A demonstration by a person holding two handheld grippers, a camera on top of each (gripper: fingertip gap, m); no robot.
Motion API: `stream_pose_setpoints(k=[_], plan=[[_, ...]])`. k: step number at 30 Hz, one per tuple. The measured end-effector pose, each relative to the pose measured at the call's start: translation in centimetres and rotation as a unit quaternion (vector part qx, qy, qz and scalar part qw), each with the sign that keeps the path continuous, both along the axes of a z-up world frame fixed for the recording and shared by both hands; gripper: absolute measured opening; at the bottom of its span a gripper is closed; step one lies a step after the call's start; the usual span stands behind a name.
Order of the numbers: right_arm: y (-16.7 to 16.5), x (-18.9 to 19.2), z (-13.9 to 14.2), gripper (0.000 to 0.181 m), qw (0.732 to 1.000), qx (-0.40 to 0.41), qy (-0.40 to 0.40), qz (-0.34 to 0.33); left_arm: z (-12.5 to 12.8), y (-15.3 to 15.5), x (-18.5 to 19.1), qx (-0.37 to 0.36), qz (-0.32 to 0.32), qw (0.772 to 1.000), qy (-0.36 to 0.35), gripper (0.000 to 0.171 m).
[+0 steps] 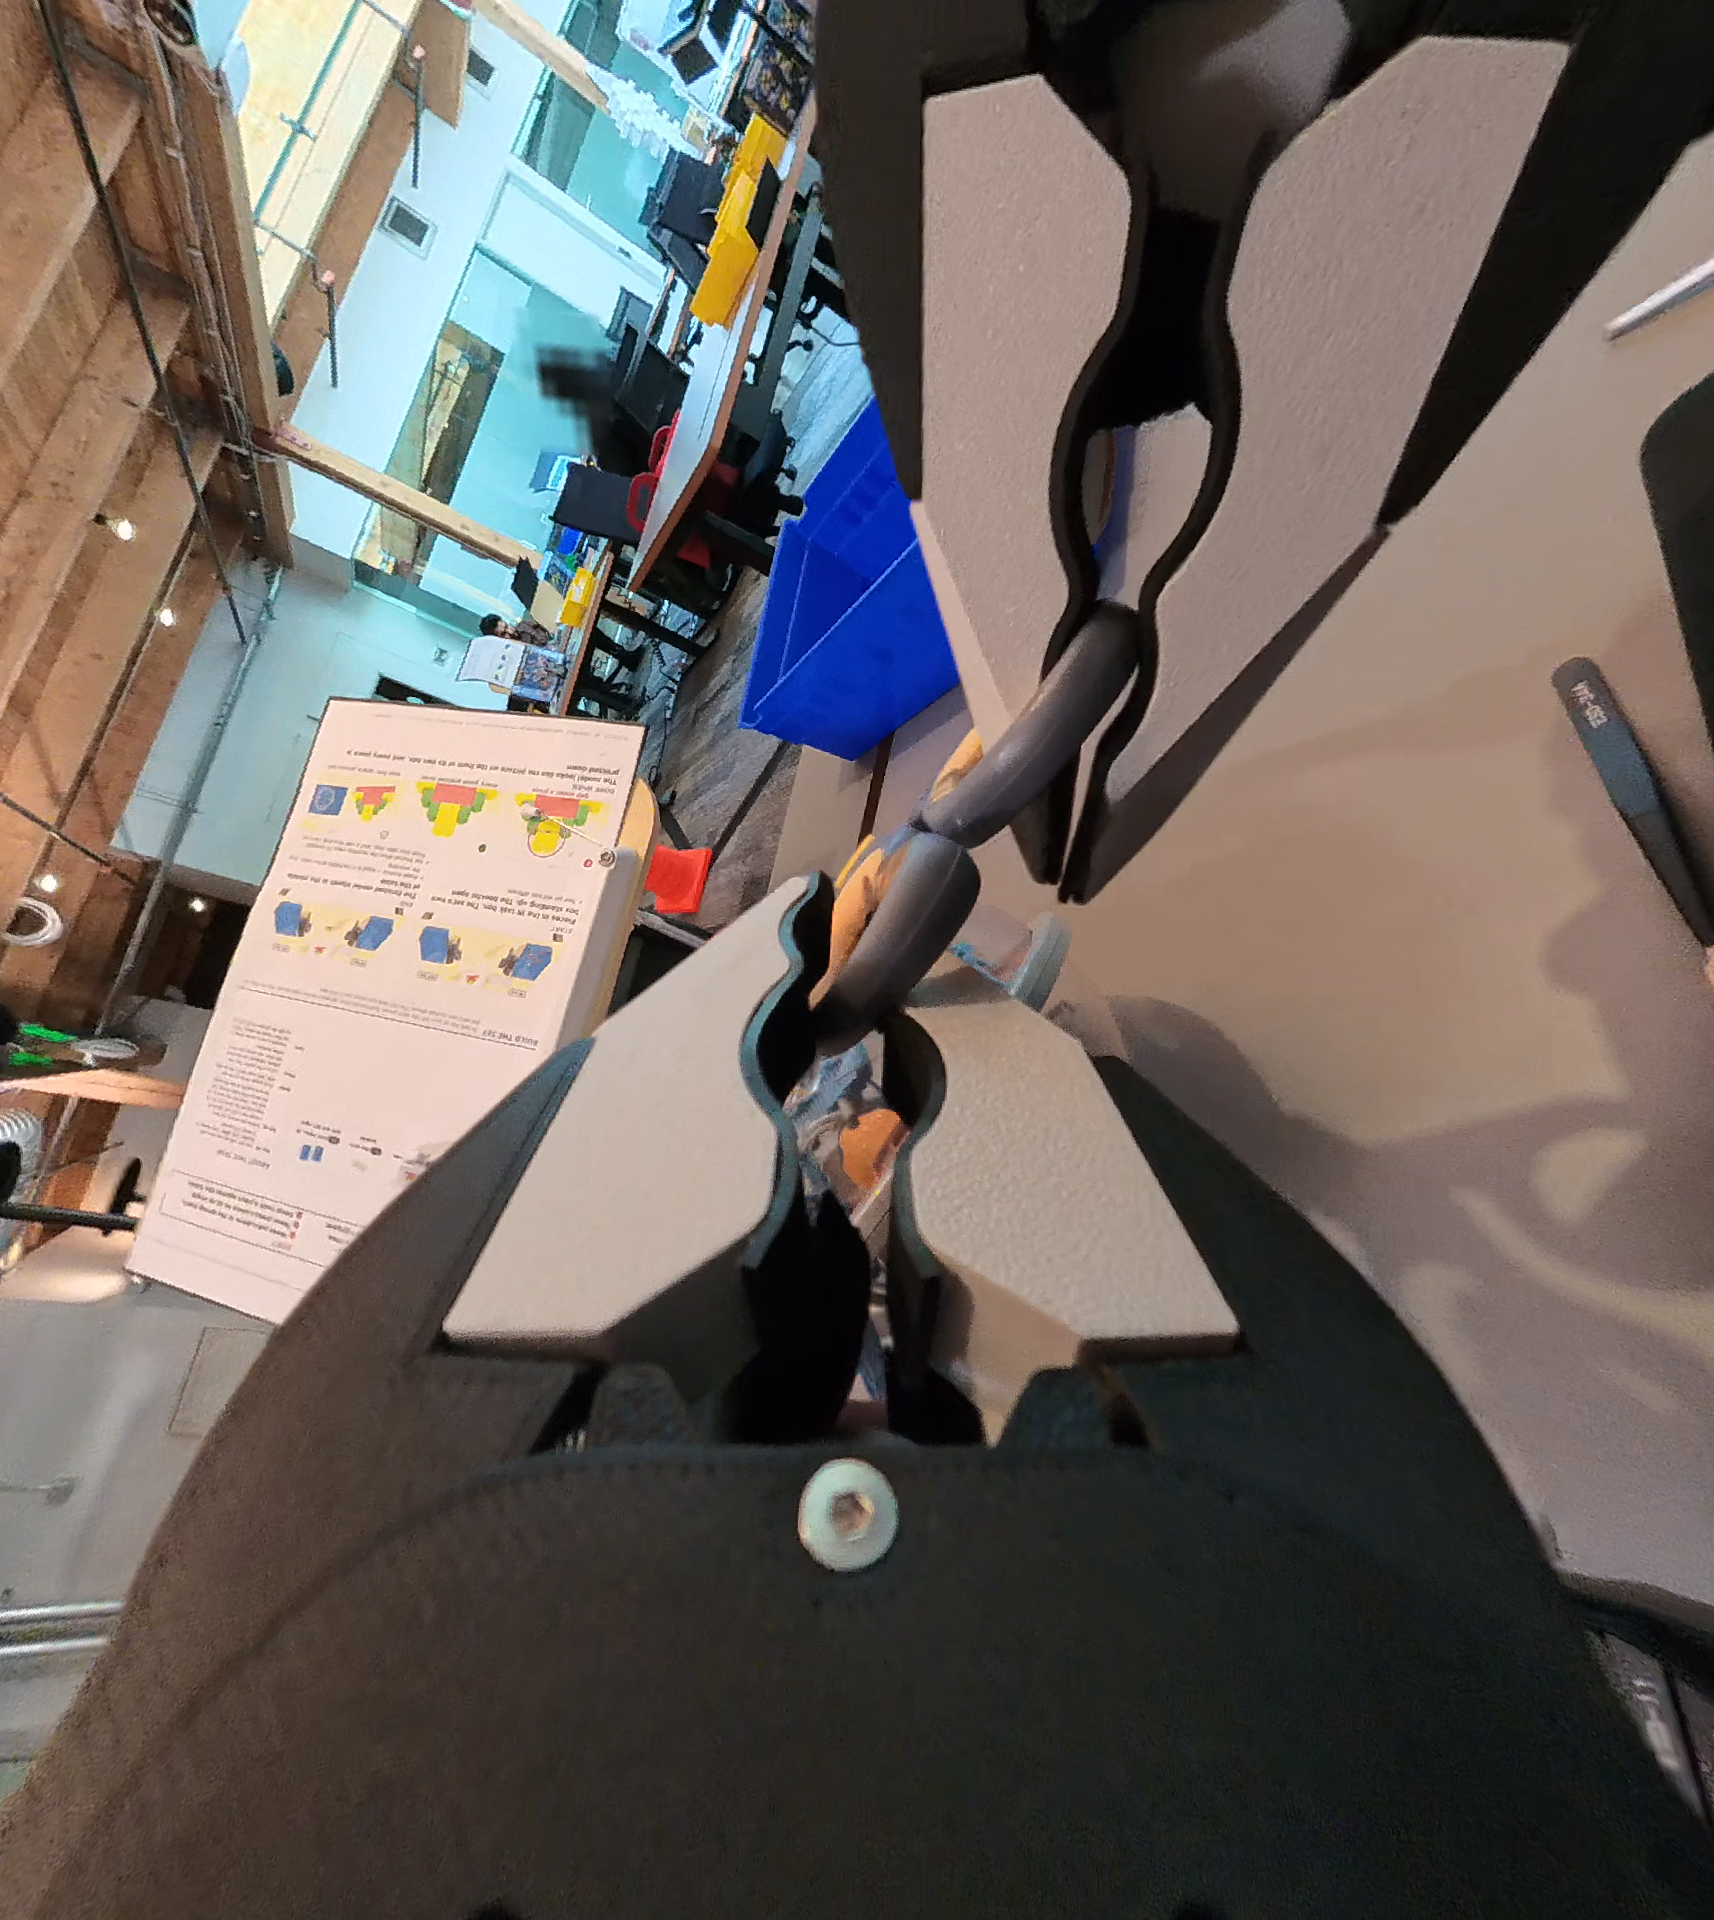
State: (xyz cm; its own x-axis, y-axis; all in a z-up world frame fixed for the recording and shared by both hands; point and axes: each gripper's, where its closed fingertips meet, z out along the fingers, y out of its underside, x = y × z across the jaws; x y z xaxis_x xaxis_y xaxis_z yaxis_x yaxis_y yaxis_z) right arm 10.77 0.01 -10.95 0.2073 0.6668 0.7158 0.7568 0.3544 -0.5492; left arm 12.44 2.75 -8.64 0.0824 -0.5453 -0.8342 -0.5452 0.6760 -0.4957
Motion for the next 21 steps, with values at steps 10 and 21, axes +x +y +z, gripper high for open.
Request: stream_pose_setpoints(k=[10,21], plan=[[-1.2,-0.2,1.0,0.000,0.999,0.018,0.032,0.031,1.0,-0.8,-1.5,-0.004,-0.054,0.998,-0.013,0.000],[-1.1,1.1,1.0,0.000,0.993,-0.034,0.105,0.046,0.7,0.5,-2.3,-0.113,-0.058,0.992,-0.023,0.000]])
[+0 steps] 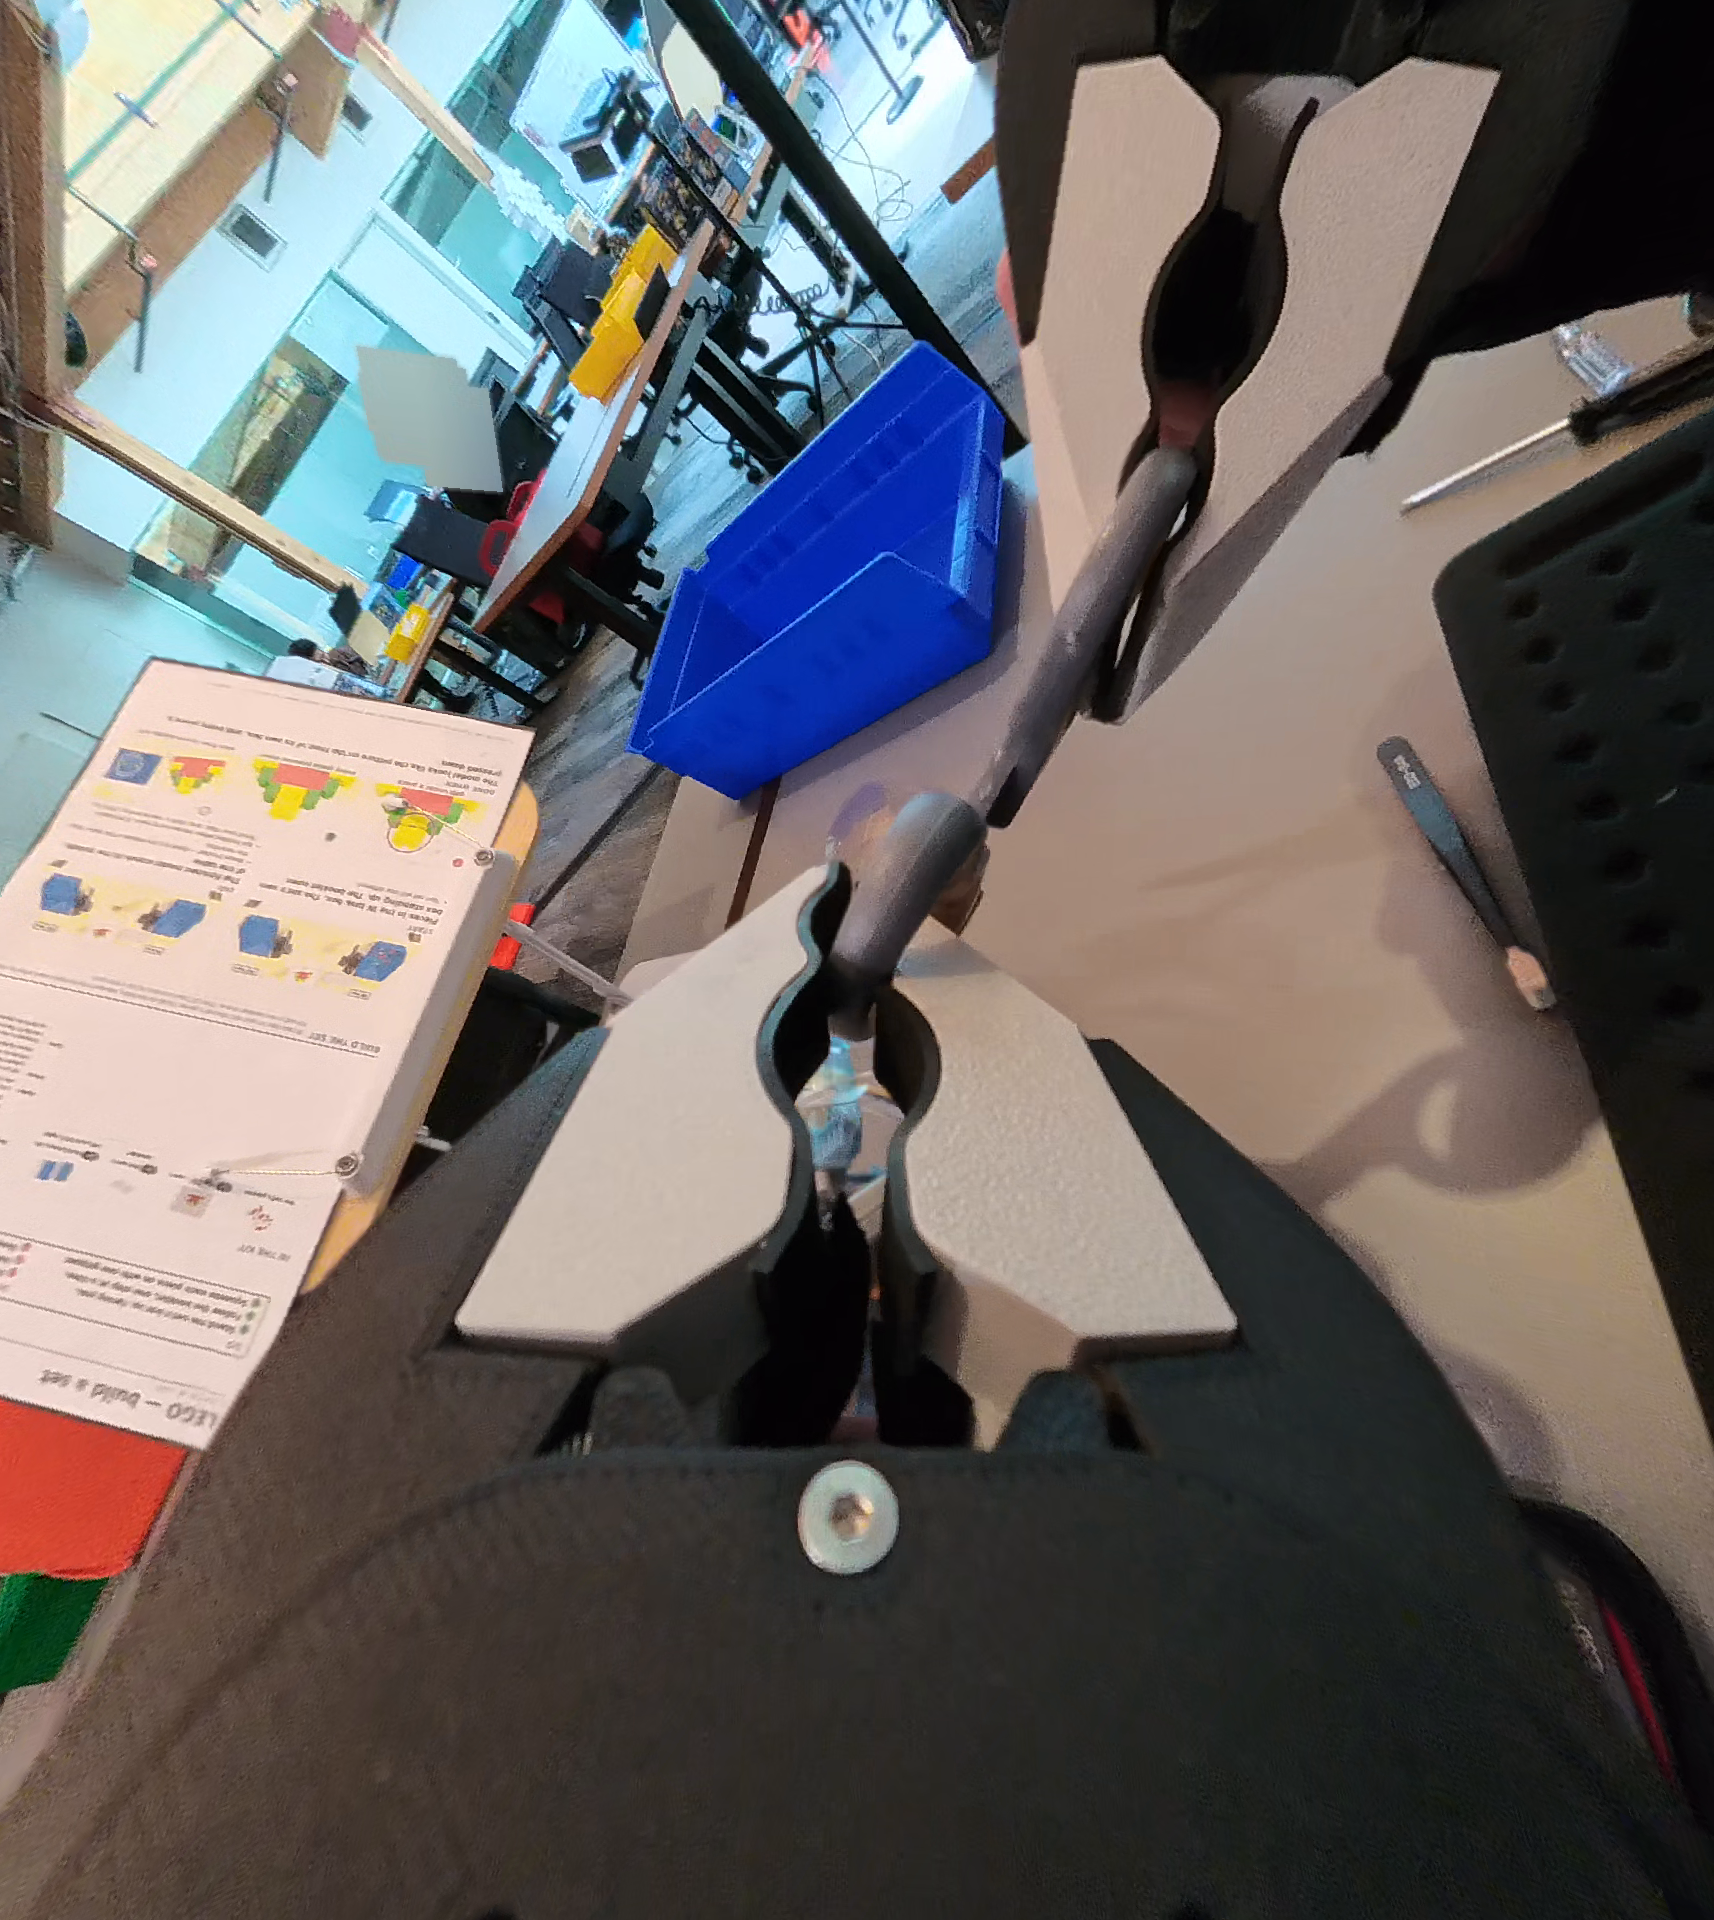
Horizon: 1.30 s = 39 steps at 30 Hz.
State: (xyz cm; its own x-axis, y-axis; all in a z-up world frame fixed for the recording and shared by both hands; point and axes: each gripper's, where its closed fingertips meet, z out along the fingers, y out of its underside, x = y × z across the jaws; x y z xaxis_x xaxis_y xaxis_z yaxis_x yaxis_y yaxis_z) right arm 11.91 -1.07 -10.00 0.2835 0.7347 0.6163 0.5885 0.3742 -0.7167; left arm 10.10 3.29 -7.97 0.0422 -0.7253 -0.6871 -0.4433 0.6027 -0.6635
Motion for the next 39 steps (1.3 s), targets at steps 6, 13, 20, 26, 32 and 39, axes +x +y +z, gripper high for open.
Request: stream_pose_setpoints(k=[6,13,20,26,32,39], plan=[[2.2,0.8,0.6,0.000,0.997,-0.048,0.051,0.010,0.4,2.4,0.8,-0.057,0.004,0.998,0.026,0.000],[4.9,2.7,1.3,0.000,0.979,-0.136,0.142,0.044,0.9,6.0,1.7,-0.145,0.000,0.989,0.027,0.000],[8.8,3.3,3.3,0.000,0.966,-0.204,0.154,0.041,2.1,10.7,2.2,-0.210,0.021,0.976,0.055,0.000],[11.6,2.6,3.0,0.000,0.956,-0.260,0.127,0.040,1.0,12.6,2.3,-0.251,0.031,0.965,0.071,0.000],[12.4,2.3,1.2,0.000,0.953,-0.277,0.118,0.041,-0.7,13.2,2.6,-0.253,0.030,0.962,0.093,0.000],[12.6,2.2,1.2,0.000,0.954,-0.268,0.128,0.044,-0.3,12.8,3.4,-0.215,0.014,0.972,0.097,0.000]])
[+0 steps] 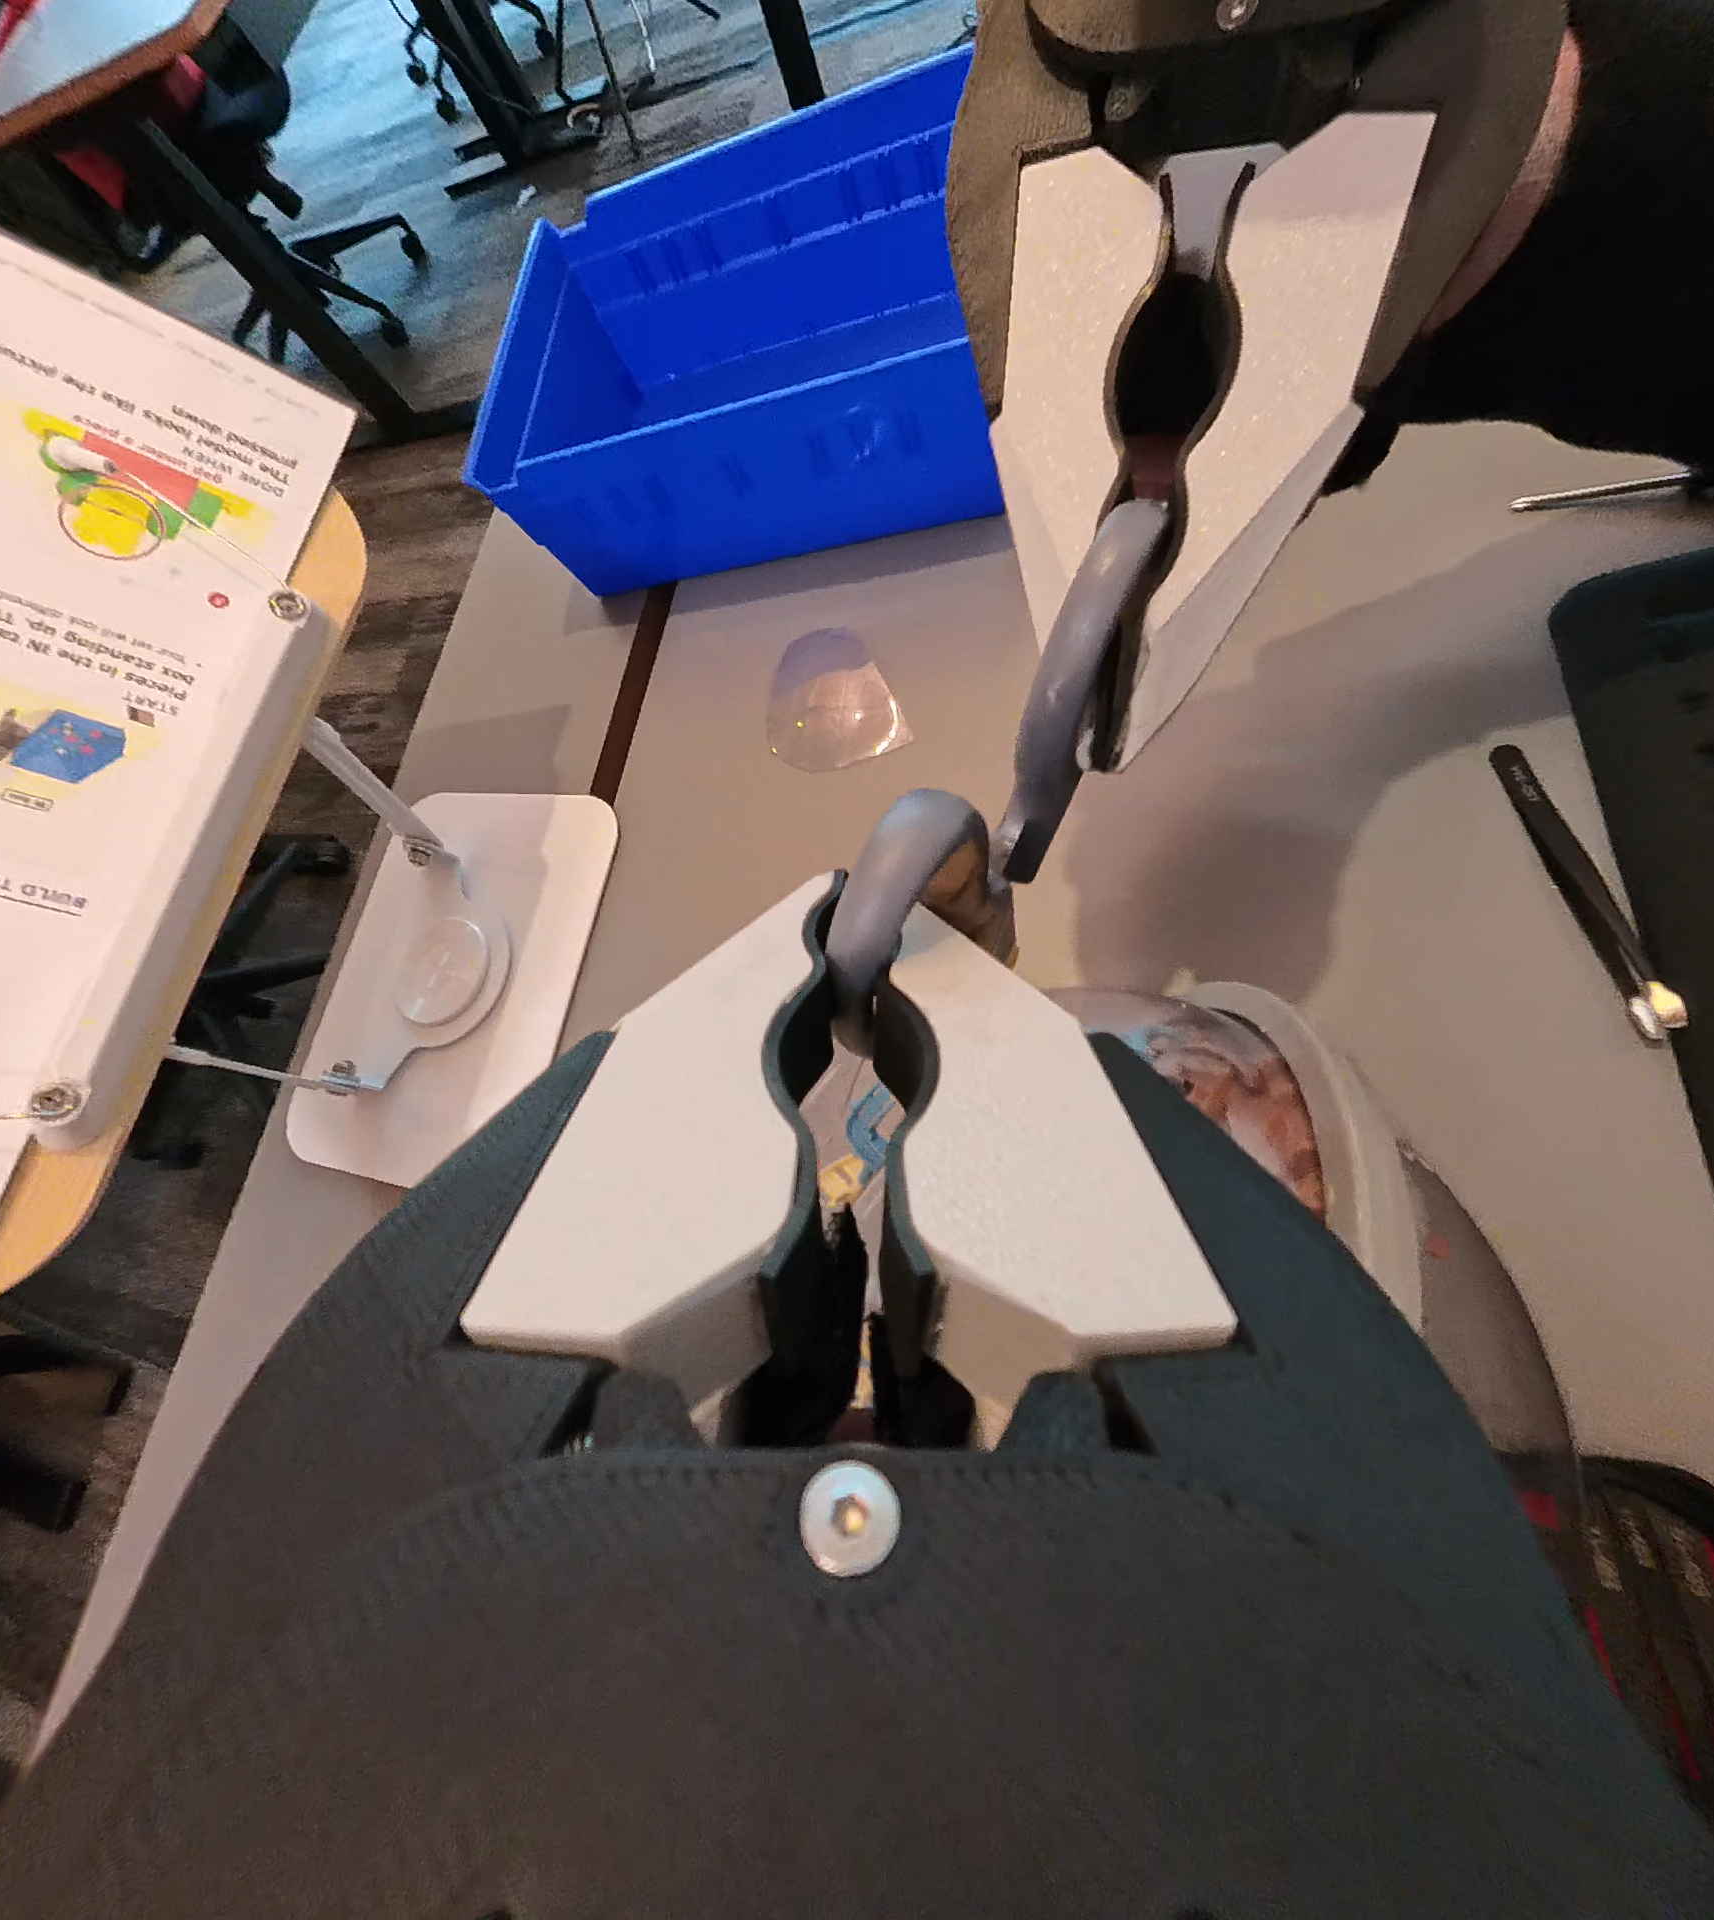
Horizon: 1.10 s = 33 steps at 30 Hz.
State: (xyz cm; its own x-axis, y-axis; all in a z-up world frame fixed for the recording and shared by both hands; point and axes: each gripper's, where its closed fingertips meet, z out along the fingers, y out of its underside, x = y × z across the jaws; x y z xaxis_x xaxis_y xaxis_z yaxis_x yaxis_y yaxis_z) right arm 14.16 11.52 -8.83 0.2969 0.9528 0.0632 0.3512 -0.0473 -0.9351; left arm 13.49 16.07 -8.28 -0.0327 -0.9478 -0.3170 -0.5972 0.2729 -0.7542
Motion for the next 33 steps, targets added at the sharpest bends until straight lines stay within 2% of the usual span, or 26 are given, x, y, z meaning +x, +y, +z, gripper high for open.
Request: stream_pose_setpoints(k=[9,19,27,33], plan=[[0.1,-0.3,0.4,0.000,0.999,0.022,-0.005,-0.026,1.0,0.0,1.2,0.095,0.016,0.995,-0.028,0.000],[0.2,-0.7,1.3,0.000,0.999,0.016,-0.019,-0.035,2.4,0.0,1.9,0.155,0.037,0.985,-0.065,0.000],[0.9,-1.3,1.2,0.000,0.999,0.006,-0.027,-0.045,2.5,0.9,2.0,0.209,0.063,0.974,-0.060,0.000],[1.0,-1.2,1.0,0.000,0.998,0.016,-0.007,-0.057,2.5,1.0,1.7,0.187,0.049,0.979,-0.064,0.000]])
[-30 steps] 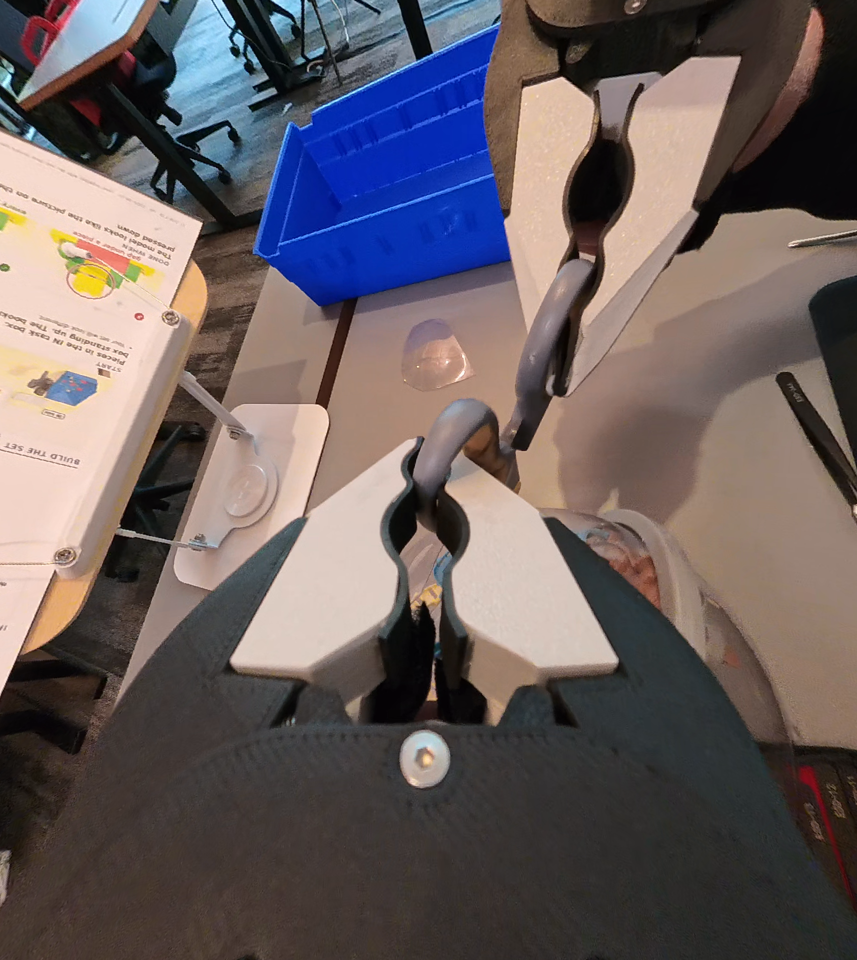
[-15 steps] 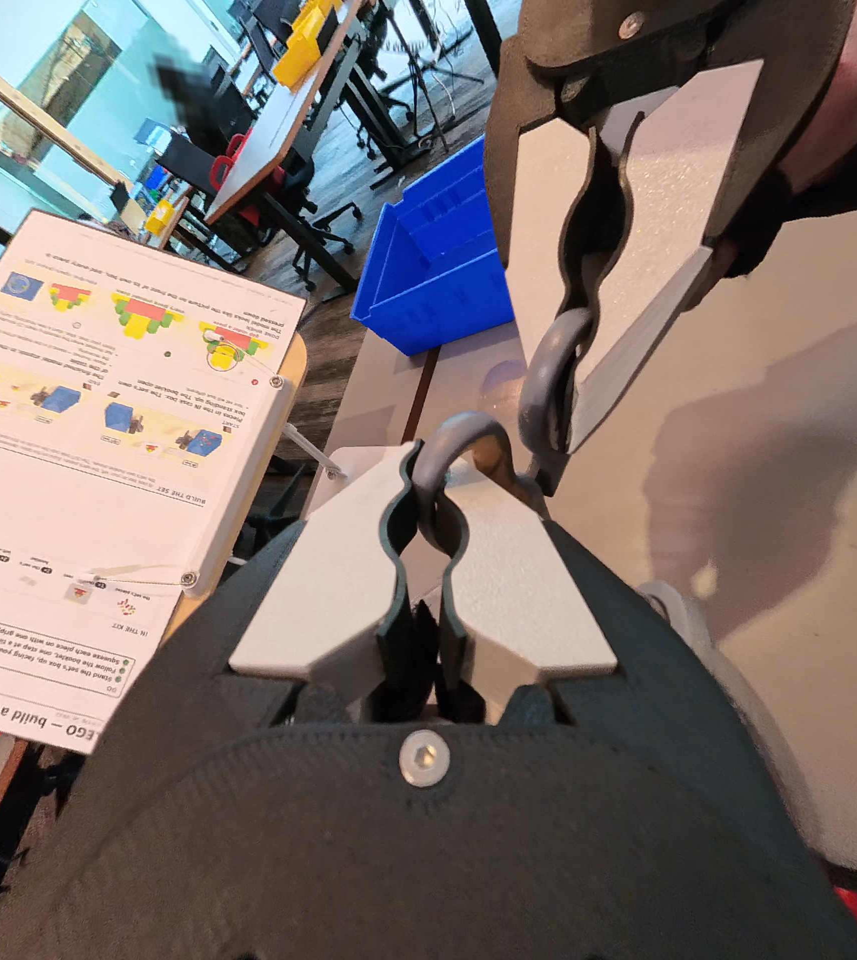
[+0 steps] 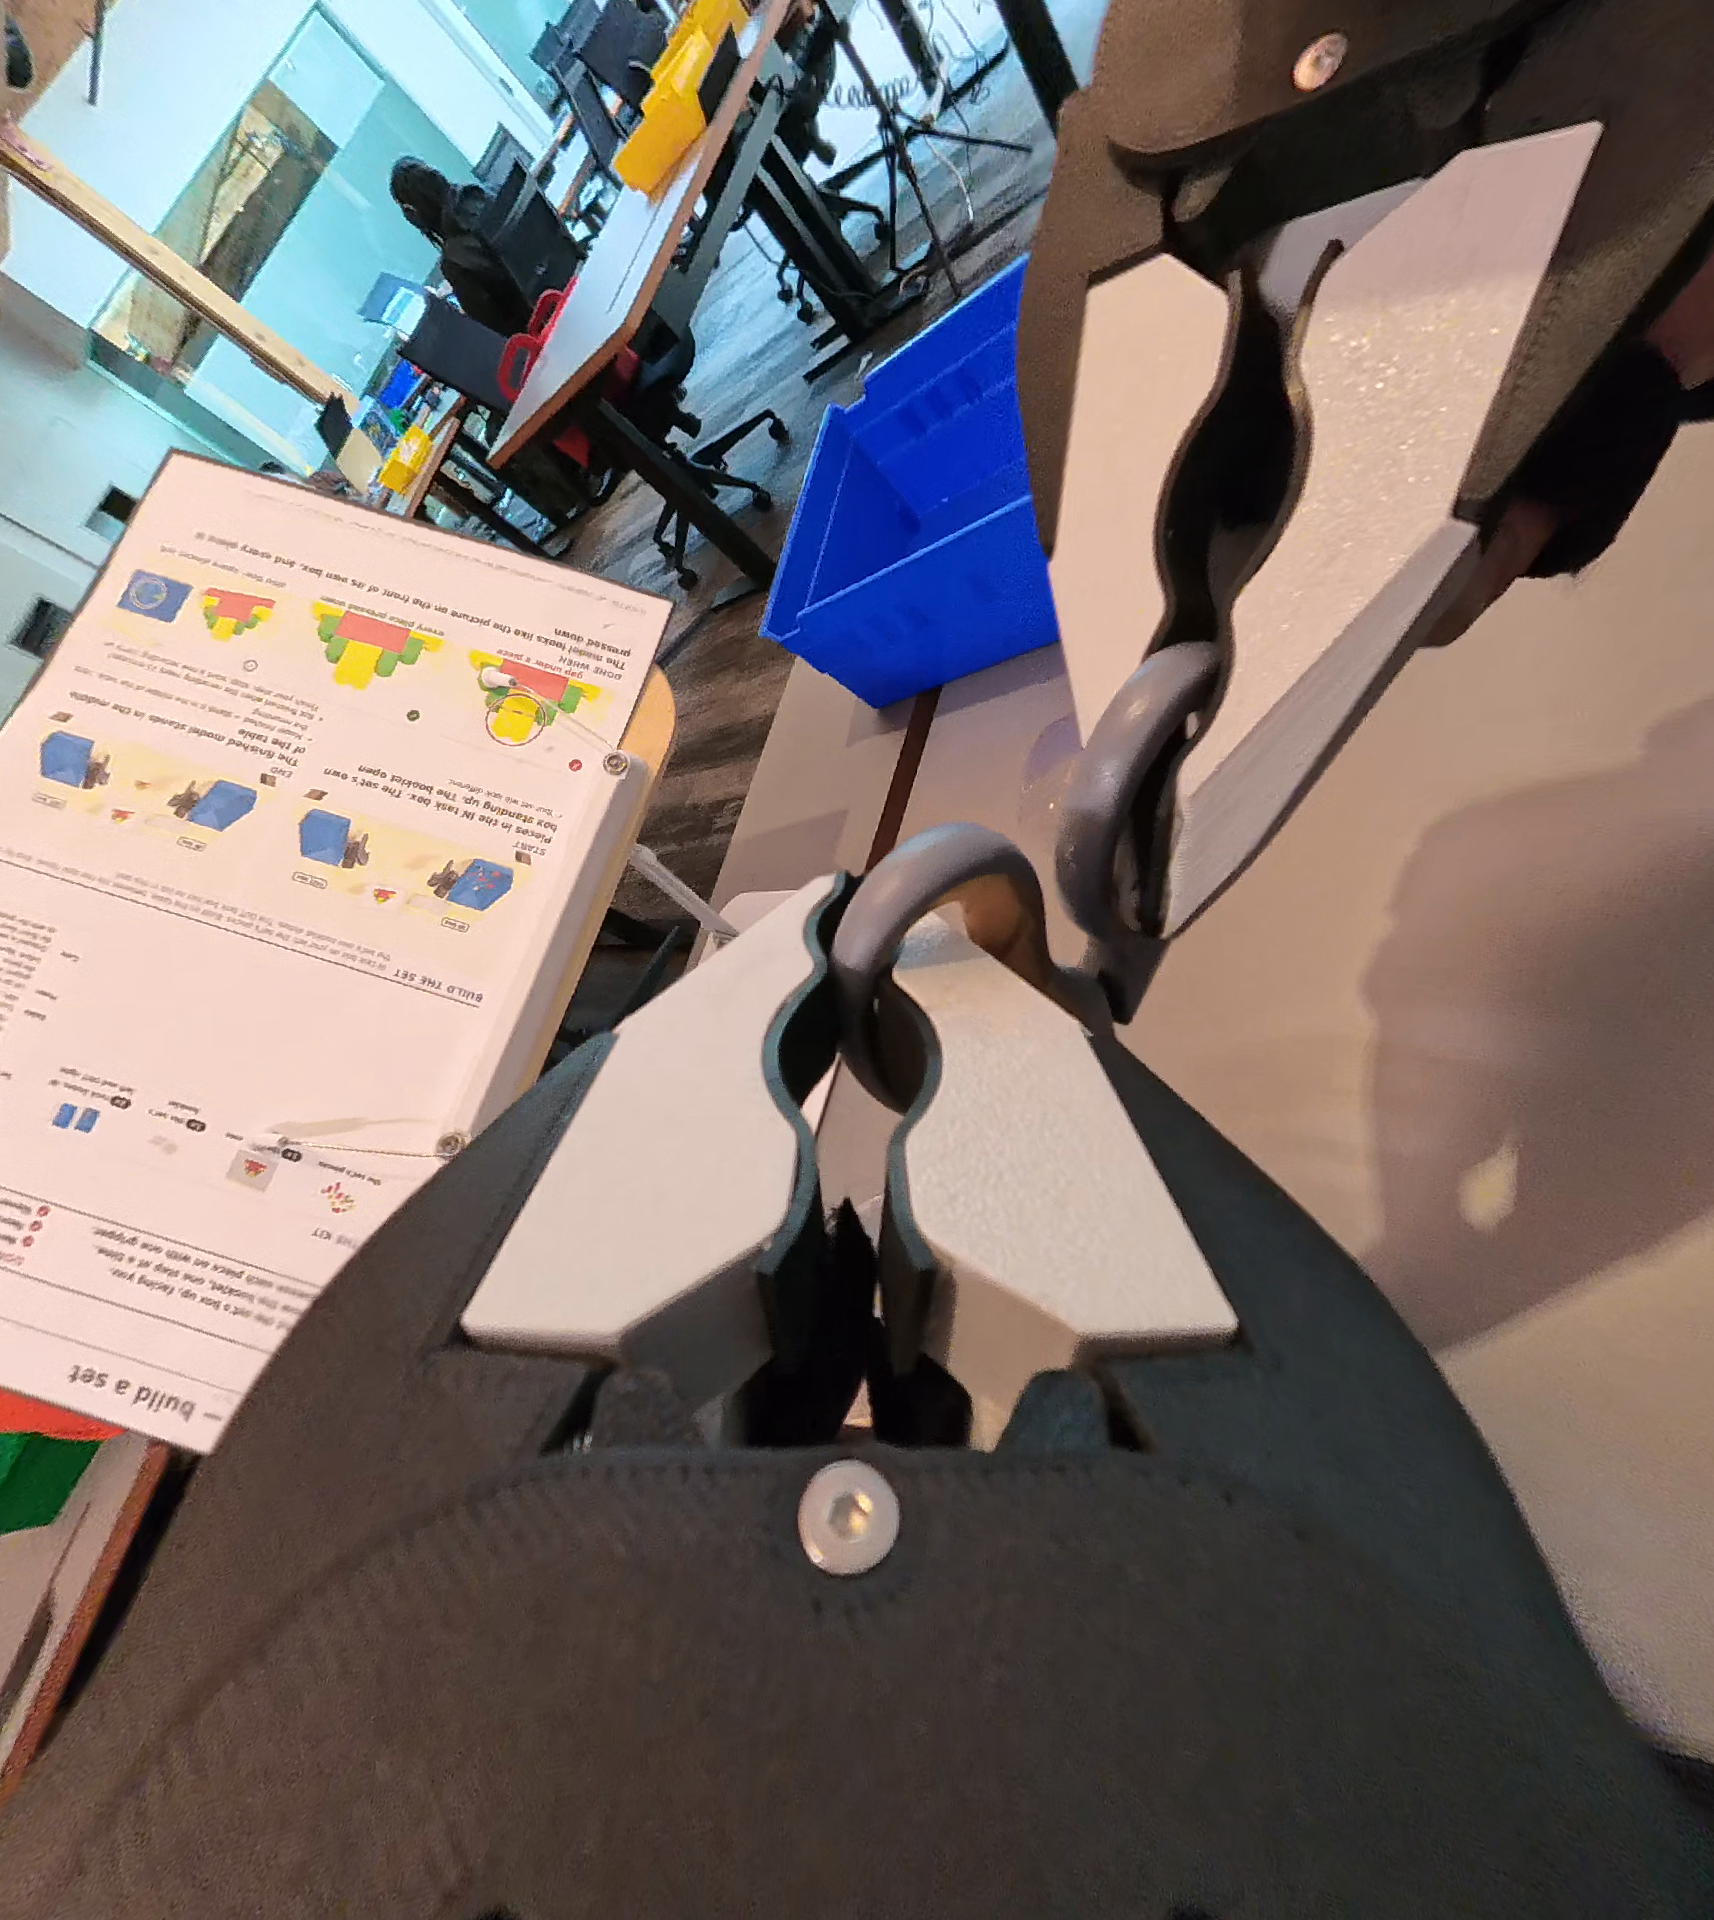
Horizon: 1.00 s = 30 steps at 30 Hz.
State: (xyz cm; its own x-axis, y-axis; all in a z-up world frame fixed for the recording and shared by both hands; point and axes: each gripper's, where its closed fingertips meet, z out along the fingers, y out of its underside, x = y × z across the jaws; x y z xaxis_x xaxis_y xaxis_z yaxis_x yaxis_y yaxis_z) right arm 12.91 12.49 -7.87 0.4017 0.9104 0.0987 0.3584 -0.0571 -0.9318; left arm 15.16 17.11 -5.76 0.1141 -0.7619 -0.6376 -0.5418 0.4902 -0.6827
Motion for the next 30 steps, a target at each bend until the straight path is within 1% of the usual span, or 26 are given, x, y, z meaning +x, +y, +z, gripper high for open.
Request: stream_pose_setpoints(k=[3,5,7,9,11,14,19,21,23,26,30], plan=[[-0.2,0.3,-0.1,0.000,1.000,0.003,0.015,-0.001,0.0,0.5,-0.4,-0.005,0.005,1.000,0.001,0.000],[-0.5,0.8,-0.4,0.000,1.000,0.003,0.027,-0.002,0.1,1.3,-1.0,-0.043,0.010,0.999,-0.007,0.000],[-0.5,1.3,-0.6,0.000,0.999,-0.001,0.039,-0.004,0.3,2.3,-1.7,-0.066,0.015,0.998,-0.019,0.000],[-0.2,1.4,-0.9,0.000,1.000,-0.001,0.030,-0.006,-0.2,2.9,-1.9,-0.094,0.012,0.996,0.000,0.000],[0.2,1.1,-1.2,0.000,1.000,-0.004,0.023,-0.004,-0.8,3.4,-2.0,-0.074,0.008,0.997,0.037,0.000],[1.1,0.6,-1.5,0.000,1.000,-0.012,0.014,-0.003,-2.2,4.0,-2.1,-0.092,0.000,0.993,0.076,0.000],[2.5,0.6,-2.6,0.000,0.999,-0.042,0.012,0.009,-3.0,5.3,-2.1,-0.105,0.001,0.991,0.088,0.000],[2.9,0.4,-3.7,0.000,0.998,-0.057,-0.002,0.013,-3.7,5.5,-2.0,-0.108,-0.003,0.989,0.099,0.000],[3.2,-0.1,-4.7,0.000,0.998,-0.065,-0.011,0.015,-3.9,5.5,-1.6,-0.120,-0.011,0.989,0.091,0.000],[3.5,-0.7,-4.3,0.000,0.998,-0.065,0.017,0.019,-3.5,5.5,-1.3,-0.121,-0.013,0.989,0.084,0.000],[3.7,-1.1,-3.6,0.000,0.998,-0.056,0.031,0.017,-3.2,5.3,-0.9,-0.112,-0.020,0.990,0.081,0.000]])
